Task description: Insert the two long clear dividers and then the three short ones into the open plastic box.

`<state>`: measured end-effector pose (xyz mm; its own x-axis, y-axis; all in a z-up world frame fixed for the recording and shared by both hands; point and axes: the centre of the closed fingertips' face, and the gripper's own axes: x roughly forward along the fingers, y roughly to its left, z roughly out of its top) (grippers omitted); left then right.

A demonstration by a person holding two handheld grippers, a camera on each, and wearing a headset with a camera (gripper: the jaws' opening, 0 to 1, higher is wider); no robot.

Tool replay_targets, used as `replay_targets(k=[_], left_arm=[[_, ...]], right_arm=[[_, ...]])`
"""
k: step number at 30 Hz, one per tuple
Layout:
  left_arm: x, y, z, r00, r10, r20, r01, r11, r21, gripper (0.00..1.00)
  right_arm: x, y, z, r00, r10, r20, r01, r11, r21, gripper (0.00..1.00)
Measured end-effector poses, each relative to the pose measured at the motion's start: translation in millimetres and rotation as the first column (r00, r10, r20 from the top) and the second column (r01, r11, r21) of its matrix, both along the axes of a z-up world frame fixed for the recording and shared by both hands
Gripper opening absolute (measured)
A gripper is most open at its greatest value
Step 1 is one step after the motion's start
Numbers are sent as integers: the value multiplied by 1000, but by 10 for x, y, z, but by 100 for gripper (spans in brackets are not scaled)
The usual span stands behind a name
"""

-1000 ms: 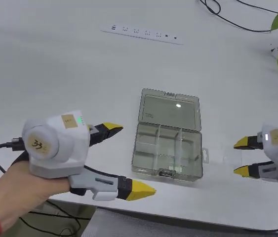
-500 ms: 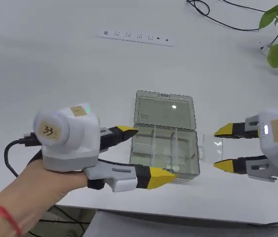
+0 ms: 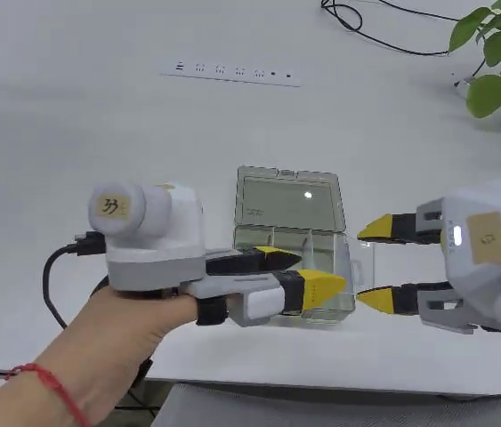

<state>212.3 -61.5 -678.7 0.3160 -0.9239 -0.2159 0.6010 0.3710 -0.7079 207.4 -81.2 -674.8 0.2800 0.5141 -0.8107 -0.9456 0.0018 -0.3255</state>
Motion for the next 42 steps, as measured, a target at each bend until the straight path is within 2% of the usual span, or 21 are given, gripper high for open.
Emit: replay_targets(k=[2,9,20,26,29,35,36,37,39,41,42], left_arm=[[-37,-42,37,1000,-10,-20,9,1000,-27,31],[-64,-92,69,999,-16,-40,14,998,-66,11],[-108,-100,74,999,-29,-40,26,997,-71,1],[-123,-119,82,999,-30,-36,27,997,-78,0],[-122,-117,82,999,-26,-42,22,997,-79,0],[-83,-79,73,997,3,-73,-10,994,-105,0],[-88,-73,60,997,2,-79,-10,995,-99,0],[-82,-57,57,998,-1,-56,-5,996,-93,0],[-85,-44,55,998,0,-60,-5,996,-90,0],[-88,-31,52,999,-6,-40,3,997,-78,0],[-90,-14,42,1000,-15,-6,15,998,-56,0]], right_arm=[[-10,32,16,1000,5,6,-5,1000,2,32],[-44,110,28,1000,25,16,-25,1000,-1,32],[-75,128,28,999,42,25,-41,999,-20,33],[-84,119,25,998,49,30,-48,998,-28,33],[-84,119,23,998,54,34,-53,998,-29,33],[-46,137,34,998,48,32,-47,999,-16,33],[-44,140,37,998,46,30,-46,999,-13,33],[-28,144,58,999,42,25,-42,999,-4,32],[-9,154,100,999,31,13,-32,999,22,33],[10,154,146,1000,16,-14,-15,998,57,33],[18,152,166,1000,10,-27,-8,997,72,33]])
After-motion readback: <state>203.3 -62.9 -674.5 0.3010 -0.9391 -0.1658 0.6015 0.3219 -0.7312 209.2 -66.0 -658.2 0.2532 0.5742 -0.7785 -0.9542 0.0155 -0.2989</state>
